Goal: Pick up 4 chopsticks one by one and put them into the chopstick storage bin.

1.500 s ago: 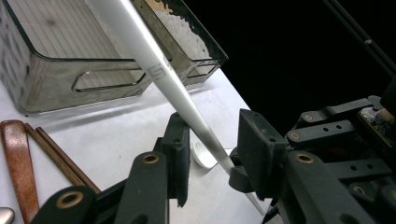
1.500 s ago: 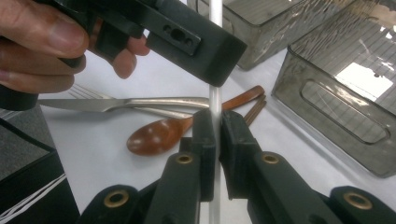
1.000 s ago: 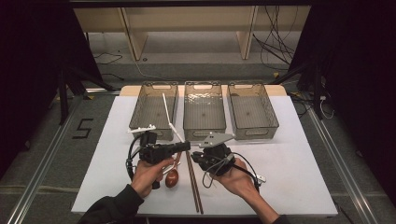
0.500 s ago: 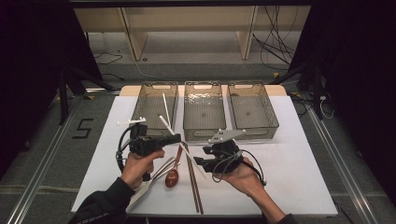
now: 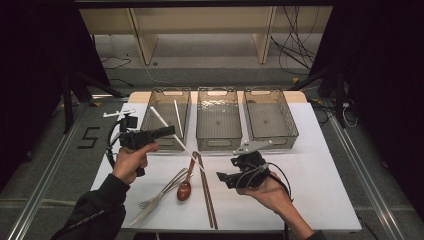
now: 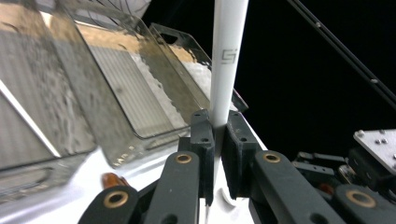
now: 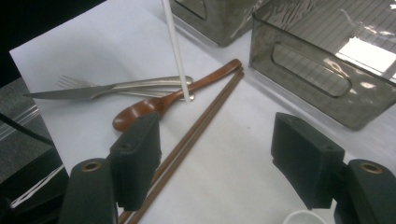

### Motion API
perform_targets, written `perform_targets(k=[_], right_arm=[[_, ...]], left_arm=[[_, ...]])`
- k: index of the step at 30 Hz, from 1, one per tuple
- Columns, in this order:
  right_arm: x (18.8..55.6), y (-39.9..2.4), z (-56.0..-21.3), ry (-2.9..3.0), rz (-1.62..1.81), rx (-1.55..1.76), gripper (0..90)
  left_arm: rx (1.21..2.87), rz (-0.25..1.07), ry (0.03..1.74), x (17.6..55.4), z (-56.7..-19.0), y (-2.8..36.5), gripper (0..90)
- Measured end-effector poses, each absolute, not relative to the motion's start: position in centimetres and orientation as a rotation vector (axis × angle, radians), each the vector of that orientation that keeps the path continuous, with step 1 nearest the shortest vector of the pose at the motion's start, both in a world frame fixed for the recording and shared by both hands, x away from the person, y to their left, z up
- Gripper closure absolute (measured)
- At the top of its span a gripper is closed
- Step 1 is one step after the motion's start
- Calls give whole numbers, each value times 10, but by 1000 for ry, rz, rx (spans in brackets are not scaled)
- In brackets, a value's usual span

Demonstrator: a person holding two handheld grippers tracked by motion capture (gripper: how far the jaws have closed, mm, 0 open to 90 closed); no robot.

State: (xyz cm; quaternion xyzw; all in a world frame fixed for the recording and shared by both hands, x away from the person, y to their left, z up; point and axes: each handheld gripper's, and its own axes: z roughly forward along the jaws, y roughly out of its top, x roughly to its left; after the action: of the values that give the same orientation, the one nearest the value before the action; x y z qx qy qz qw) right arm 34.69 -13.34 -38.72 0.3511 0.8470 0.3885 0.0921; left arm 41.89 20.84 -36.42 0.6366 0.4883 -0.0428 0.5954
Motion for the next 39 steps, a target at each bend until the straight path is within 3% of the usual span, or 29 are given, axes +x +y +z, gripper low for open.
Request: perform_targets(k=[39], right_arm=[[341,-137,-394,2541,1128,1049,287]], left_arm=[[1440,124,1272,485,-317,263,830]])
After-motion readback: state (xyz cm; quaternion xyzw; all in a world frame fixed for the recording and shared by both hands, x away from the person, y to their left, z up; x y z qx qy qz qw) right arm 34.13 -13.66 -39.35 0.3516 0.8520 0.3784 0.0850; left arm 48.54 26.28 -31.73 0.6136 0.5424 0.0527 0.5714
